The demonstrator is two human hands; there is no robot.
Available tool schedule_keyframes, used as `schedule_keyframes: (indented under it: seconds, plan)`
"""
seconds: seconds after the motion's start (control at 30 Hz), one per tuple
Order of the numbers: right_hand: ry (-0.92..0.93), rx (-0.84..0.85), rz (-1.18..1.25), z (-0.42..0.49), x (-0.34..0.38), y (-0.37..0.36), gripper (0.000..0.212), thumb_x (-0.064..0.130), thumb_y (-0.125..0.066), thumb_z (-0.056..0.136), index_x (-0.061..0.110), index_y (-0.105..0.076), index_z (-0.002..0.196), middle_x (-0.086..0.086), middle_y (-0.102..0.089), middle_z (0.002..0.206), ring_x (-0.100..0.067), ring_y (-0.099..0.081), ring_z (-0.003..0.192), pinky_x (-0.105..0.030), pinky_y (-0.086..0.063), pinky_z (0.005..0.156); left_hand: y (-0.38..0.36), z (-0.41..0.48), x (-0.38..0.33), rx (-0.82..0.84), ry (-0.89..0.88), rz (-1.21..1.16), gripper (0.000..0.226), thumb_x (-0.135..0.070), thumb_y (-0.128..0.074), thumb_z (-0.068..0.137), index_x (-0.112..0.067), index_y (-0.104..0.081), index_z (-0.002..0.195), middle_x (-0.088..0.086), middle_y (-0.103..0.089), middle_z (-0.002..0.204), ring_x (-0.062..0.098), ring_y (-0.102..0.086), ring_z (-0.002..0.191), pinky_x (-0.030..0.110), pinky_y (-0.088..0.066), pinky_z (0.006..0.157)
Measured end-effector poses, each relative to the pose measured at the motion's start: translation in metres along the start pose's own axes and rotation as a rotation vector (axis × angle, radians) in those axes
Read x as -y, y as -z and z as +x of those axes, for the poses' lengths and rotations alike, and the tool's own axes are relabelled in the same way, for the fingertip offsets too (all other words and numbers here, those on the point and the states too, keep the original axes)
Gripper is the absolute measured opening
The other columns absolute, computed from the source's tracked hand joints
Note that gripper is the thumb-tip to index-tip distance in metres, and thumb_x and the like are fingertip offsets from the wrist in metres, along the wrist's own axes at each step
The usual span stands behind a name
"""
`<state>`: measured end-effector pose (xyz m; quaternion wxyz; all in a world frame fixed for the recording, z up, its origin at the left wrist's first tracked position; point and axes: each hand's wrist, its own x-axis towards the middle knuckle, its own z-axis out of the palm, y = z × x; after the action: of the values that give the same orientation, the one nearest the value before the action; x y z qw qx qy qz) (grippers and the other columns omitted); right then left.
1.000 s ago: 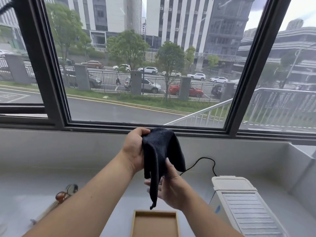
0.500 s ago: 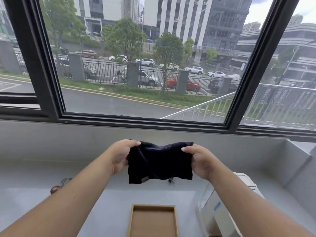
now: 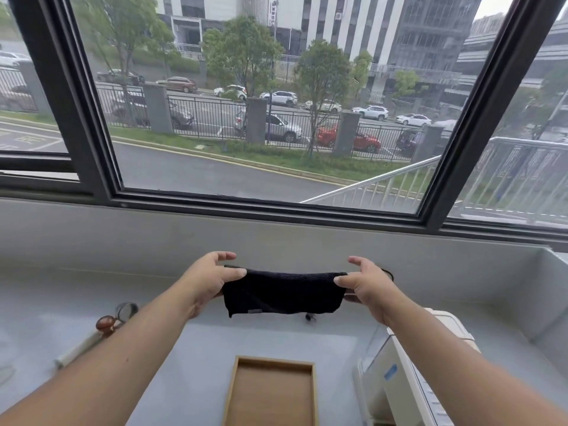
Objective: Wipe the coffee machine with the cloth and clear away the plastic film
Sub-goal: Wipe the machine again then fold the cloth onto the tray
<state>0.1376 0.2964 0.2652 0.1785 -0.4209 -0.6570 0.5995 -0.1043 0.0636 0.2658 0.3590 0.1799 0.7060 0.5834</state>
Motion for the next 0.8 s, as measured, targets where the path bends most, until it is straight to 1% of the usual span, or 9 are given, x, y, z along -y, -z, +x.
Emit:
schedule_keyframes:
  seconds: [0.07, 0.13, 0.23, 0.33, 0.43, 0.53, 0.63, 0.73, 0.8]
  plan:
    - [0.031, 0.031, -0.093, 0.004, -0.006, 0.000, 0.058, 0.007, -0.075, 0.091, 0.033, -0.048, 0.135, -0.011, -0.075, 0.112, -0.026, -0.073, 0.102, -0.039, -0.060, 0.085, 0.001, 0.002, 0.005, 0.041, -0.021, 0.060, 0.041, 0.000, -0.077, 0.089, -0.018, -0.063, 0.124, 0.013, -0.075, 0.113, 0.023, -0.077, 0.097, 0.033, -0.061, 0.081]
    - [0.063, 0.028, -0.208, 0.005, -0.011, 0.000, 0.043, 0.011, -0.075, 0.093, 0.027, -0.061, 0.130, -0.005, -0.076, 0.110, -0.020, -0.073, 0.099, -0.034, -0.060, 0.084, 0.002, 0.003, 0.010, 0.030, -0.071, 0.193, 0.036, -0.001, -0.078, 0.089, -0.020, -0.068, 0.118, 0.007, -0.079, 0.107, 0.019, -0.077, 0.094, 0.029, -0.061, 0.082]
    - [0.156, -0.031, -0.424, 0.006, -0.013, -0.003, 0.016, 0.018, -0.073, 0.094, 0.028, -0.076, 0.106, 0.011, -0.077, 0.092, -0.004, -0.071, 0.085, -0.021, -0.053, 0.072, 0.002, 0.007, 0.016, -0.103, -0.178, 0.570, 0.016, -0.019, -0.079, 0.088, -0.031, -0.073, 0.097, -0.006, -0.078, 0.096, 0.012, -0.072, 0.090, 0.032, -0.058, 0.081]
    - [0.224, -0.071, -0.619, 0.005, -0.011, -0.009, 0.012, 0.023, -0.068, 0.096, 0.033, -0.072, 0.092, 0.013, -0.075, 0.085, -0.007, -0.069, 0.081, -0.025, -0.050, 0.067, 0.001, 0.009, 0.020, -0.188, -0.230, 0.825, 0.009, -0.034, -0.074, 0.090, -0.037, -0.069, 0.083, -0.018, -0.070, 0.092, 0.007, -0.065, 0.089, 0.031, -0.052, 0.076]
    - [0.219, -0.074, -0.689, 0.003, -0.010, -0.011, 0.012, 0.028, -0.065, 0.096, 0.035, -0.066, 0.086, 0.013, -0.072, 0.081, -0.010, -0.066, 0.076, -0.024, -0.042, 0.057, 0.000, 0.011, 0.024, -0.217, -0.283, 0.956, 0.010, -0.041, -0.072, 0.092, -0.039, -0.066, 0.085, -0.015, -0.059, 0.097, 0.013, -0.060, 0.094, 0.031, -0.042, 0.075]
    - [0.209, -0.057, -0.703, 0.003, -0.011, -0.011, 0.008, 0.030, -0.064, 0.092, 0.033, -0.066, 0.085, 0.014, -0.070, 0.084, -0.010, -0.065, 0.078, -0.024, -0.042, 0.057, 0.000, 0.012, 0.027, -0.228, -0.246, 0.954, 0.011, -0.041, -0.069, 0.091, -0.034, -0.065, 0.083, -0.016, -0.062, 0.092, 0.011, -0.061, 0.088, 0.031, -0.041, 0.066]
    - [0.180, -0.054, -0.602, 0.004, -0.016, -0.013, 0.008, 0.029, -0.064, 0.086, 0.024, -0.067, 0.082, 0.009, -0.068, 0.072, -0.012, -0.061, 0.067, -0.028, -0.044, 0.057, -0.002, 0.011, 0.028, -0.241, -0.154, 0.927, 0.010, -0.041, -0.065, 0.083, -0.031, -0.064, 0.080, -0.014, -0.067, 0.081, 0.005, -0.060, 0.077, 0.028, -0.040, 0.056]
    - [0.163, -0.079, -0.499, 0.004, -0.024, -0.017, 0.013, 0.030, -0.064, 0.083, 0.017, -0.066, 0.079, 0.010, -0.060, 0.063, -0.011, -0.053, 0.060, -0.028, -0.044, 0.057, -0.008, 0.010, 0.029, -0.259, -0.093, 0.893, 0.012, -0.041, -0.062, 0.079, -0.029, -0.062, 0.081, -0.012, -0.068, 0.080, 0.008, -0.061, 0.076, 0.028, -0.040, 0.056]
    - [0.120, -0.082, -0.403, 0.004, -0.028, -0.021, 0.014, 0.028, -0.063, 0.082, 0.015, -0.065, 0.078, 0.008, -0.060, 0.065, -0.013, -0.055, 0.063, -0.031, -0.050, 0.062, -0.012, 0.009, 0.030, -0.257, -0.078, 0.871, 0.012, -0.040, -0.062, 0.079, -0.028, -0.062, 0.082, -0.010, -0.069, 0.082, 0.011, -0.061, 0.078, 0.029, -0.041, 0.058]
